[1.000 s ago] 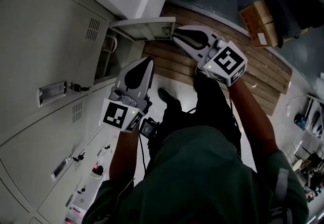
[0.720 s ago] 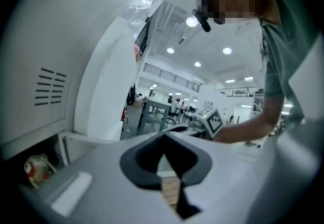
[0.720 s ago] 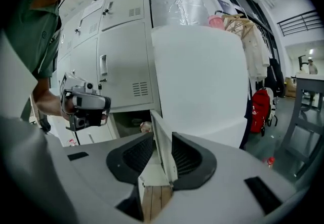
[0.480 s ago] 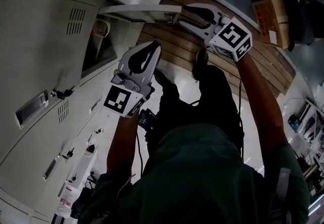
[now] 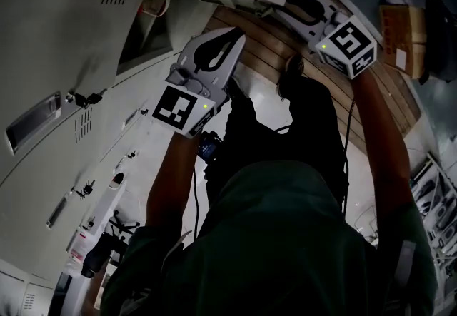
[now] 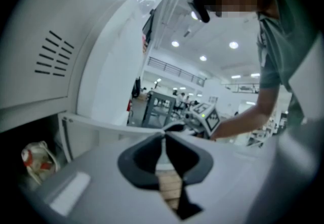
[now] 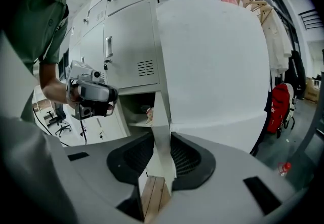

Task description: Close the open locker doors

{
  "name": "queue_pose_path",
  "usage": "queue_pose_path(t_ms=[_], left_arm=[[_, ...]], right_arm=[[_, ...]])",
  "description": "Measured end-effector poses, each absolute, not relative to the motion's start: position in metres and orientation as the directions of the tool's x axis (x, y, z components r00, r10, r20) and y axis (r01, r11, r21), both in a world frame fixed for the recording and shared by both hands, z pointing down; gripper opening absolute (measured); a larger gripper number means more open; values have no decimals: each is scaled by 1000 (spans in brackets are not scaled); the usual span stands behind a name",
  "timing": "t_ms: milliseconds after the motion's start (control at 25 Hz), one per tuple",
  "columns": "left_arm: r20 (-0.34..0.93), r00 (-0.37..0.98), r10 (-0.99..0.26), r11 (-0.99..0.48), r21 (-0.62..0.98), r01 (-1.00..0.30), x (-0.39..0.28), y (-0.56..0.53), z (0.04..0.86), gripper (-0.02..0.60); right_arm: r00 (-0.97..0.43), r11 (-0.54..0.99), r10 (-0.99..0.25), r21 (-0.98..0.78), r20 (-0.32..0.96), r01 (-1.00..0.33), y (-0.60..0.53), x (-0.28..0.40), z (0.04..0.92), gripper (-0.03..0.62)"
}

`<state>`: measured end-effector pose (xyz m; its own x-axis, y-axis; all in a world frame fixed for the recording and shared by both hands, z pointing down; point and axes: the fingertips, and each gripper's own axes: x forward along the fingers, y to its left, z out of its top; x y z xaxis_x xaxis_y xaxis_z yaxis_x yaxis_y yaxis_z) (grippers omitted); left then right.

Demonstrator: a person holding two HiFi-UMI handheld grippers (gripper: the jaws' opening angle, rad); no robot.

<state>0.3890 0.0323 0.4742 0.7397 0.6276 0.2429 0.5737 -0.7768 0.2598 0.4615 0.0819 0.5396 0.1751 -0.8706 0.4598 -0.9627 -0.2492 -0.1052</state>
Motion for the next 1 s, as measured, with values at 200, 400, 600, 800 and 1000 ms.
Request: queue_pose_path(t_ms=[200, 400, 600, 800, 1000], left_arm=[[227, 762, 607, -792, 257, 555, 379, 20, 466, 23], [226, 776, 590, -805, 244, 541, 357, 2, 463, 23], [253, 784, 567, -822, 224, 523, 328, -24, 466, 23], [252, 805, 537, -842, 217, 494, 302, -50, 464, 23], [242, 835, 494, -866, 219, 450, 277, -77, 460, 23]], right_arm=[[147, -225, -866, -109, 479, -968, 74, 435, 541, 101], [130, -210, -862, -112, 490, -971, 62, 406, 541, 103], [112, -202, -859, -130, 500, -971, 44, 374, 543, 108], [72, -163, -864, -142, 498, -976, 16, 342, 543, 127], [18, -112, -865, -160, 501, -981, -16, 311, 546, 135]])
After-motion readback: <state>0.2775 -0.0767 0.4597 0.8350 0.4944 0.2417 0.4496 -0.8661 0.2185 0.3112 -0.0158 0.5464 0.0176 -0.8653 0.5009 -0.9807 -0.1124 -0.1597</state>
